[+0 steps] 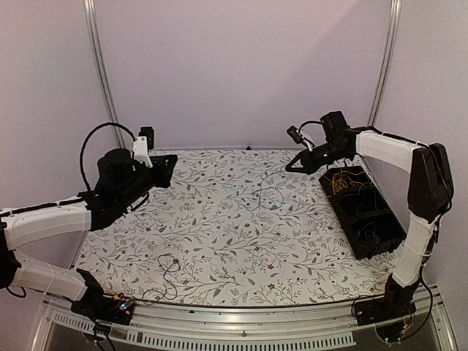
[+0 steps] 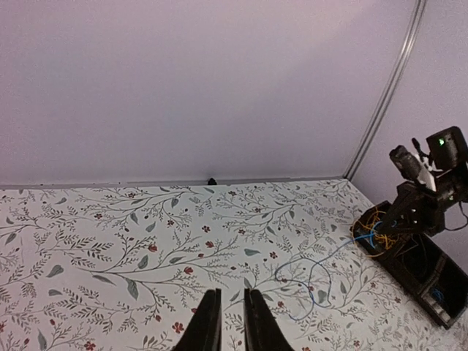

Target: Untangle the cables

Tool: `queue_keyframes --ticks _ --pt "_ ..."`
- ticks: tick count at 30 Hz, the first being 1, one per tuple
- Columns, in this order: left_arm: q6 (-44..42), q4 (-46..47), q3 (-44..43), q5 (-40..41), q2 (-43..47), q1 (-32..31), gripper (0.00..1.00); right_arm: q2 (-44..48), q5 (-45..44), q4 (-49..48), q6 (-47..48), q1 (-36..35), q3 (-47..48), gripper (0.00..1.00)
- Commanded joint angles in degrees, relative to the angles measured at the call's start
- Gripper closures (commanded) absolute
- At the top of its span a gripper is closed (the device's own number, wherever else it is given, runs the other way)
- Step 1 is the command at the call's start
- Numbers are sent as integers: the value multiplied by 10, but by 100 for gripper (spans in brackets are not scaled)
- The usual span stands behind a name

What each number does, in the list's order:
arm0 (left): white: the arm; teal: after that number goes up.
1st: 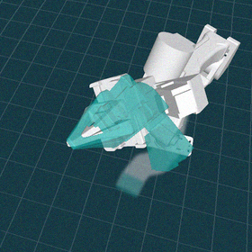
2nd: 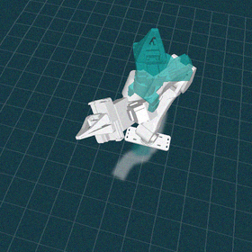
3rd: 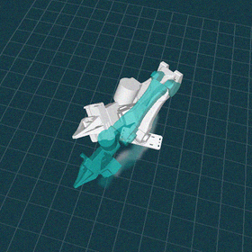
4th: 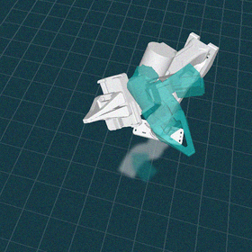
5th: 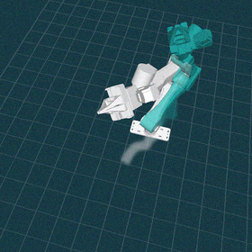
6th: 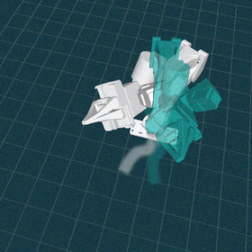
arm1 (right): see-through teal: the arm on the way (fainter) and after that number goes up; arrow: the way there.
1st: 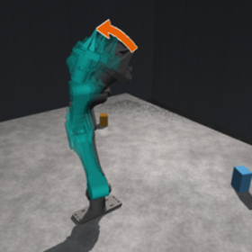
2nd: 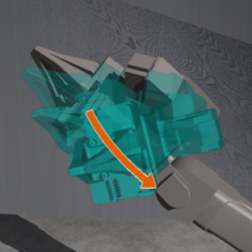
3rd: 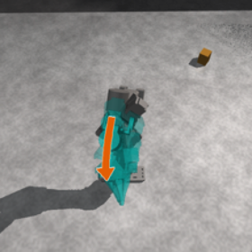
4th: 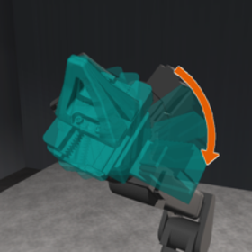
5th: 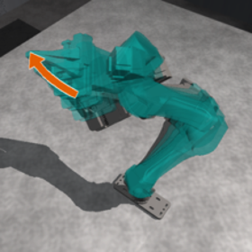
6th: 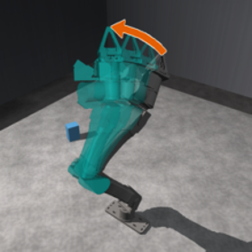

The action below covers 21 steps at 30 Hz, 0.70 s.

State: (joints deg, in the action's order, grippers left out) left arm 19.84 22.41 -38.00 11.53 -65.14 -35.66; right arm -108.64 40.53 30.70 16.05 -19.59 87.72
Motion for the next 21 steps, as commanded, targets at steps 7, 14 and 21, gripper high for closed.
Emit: queue_keyframes --ticks 7,14,21 --pt "-55 96 -74 -168 -194 -37 46 83 27 83 60 -2 121 100" --pt "-26 194 -154 -314 -349 -60 39 89 31 115 62 -8 179 100" --pt "16 251 -198 -345 -434 -74 40 90 20 121 66 -19 195 100"
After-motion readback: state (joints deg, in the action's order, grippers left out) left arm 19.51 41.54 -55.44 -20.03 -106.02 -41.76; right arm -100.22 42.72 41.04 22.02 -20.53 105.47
